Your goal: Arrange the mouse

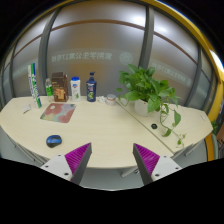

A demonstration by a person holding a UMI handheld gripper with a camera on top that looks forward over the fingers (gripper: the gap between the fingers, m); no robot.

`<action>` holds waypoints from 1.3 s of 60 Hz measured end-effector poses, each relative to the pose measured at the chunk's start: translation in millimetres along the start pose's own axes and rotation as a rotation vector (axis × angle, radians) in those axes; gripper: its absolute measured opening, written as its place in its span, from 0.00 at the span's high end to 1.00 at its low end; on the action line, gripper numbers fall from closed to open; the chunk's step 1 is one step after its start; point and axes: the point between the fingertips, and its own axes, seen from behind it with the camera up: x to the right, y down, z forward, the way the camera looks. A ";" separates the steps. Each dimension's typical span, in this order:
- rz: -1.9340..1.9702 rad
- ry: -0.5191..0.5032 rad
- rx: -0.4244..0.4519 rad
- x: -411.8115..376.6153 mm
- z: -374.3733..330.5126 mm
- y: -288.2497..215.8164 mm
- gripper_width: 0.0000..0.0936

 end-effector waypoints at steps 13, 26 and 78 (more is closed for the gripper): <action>0.007 0.060 -0.018 -29.4 -15.5 29.8 0.09; 0.052 0.041 -0.054 -120.4 -27.0 84.2 0.09; 0.069 -0.143 -0.127 -331.5 179.7 54.0 0.11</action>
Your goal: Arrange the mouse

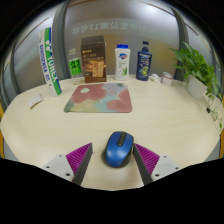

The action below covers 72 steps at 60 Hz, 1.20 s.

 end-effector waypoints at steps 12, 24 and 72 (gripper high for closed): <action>-0.038 0.003 0.001 -1.9 19.9 -13.3 0.46; -0.119 -0.019 -0.014 -3.5 21.0 -15.2 0.59; -0.083 -0.049 0.074 -48.0 166.7 -197.3 0.57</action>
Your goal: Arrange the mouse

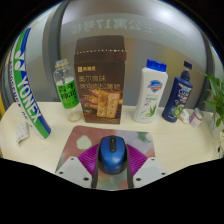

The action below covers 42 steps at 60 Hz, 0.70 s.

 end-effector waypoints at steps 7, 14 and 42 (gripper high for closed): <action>0.010 -0.046 -0.058 -11.5 9.0 16.8 0.46; -0.024 -0.004 -0.042 -3.8 -4.8 10.8 0.17; -0.035 0.039 0.083 -32.4 -213.5 -3.0 0.09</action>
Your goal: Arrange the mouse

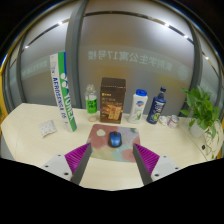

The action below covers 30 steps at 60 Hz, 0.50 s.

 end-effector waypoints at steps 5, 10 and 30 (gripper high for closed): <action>-0.002 0.021 0.018 -2.7 -43.4 8.1 0.09; -0.005 0.037 0.026 -5.6 -83.7 20.7 0.09; -0.017 0.054 0.039 -19.9 -167.6 60.6 0.09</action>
